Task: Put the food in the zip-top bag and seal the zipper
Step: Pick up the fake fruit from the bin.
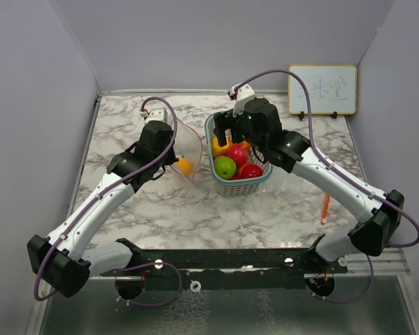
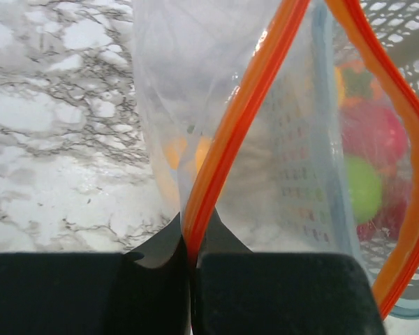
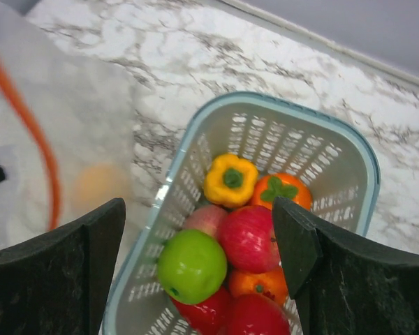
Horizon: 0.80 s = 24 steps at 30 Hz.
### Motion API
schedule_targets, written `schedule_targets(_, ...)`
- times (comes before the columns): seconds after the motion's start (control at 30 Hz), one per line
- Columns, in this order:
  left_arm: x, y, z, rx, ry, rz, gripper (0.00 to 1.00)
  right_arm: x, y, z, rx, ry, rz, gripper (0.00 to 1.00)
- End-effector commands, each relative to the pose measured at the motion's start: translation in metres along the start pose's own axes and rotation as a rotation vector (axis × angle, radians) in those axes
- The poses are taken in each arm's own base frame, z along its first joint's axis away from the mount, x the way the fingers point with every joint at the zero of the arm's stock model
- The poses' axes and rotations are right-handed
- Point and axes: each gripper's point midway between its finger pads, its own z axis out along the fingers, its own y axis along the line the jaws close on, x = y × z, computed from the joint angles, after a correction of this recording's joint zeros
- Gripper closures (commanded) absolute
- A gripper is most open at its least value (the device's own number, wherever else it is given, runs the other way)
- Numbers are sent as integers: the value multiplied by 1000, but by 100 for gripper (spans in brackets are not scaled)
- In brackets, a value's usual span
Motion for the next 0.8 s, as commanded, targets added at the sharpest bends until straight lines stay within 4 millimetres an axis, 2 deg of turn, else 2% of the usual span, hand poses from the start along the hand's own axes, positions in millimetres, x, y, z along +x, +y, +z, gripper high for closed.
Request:
schedule_targets(0.0, -11, 24, -14, -75, -90, 3, 100, 47, -32, 19, 120, 159, 64, 15)
schedule_targets(0.2, 16, 6, 4, 46, -52, -58, 100, 108, -47, 54, 108, 307, 129, 14)
schedule_targets(0.3, 24, -3, 10, 100, -44, -68, 100, 136, -51, 68, 104, 372, 144, 12)
schedule_targets(0.43, 23, -3, 14, 99, -56, -58, 100, 164, -56, 79, 139, 437, 139, 11)
schedule_targets(0.63, 23, -4, 18, 101, -52, -44, 100, 201, -60, 86, 167, 518, 136, 12)
schedule_targets(0.77, 24, -5, 20, 106, -46, -45, 100, 212, -62, 85, 182, 541, 137, 22)
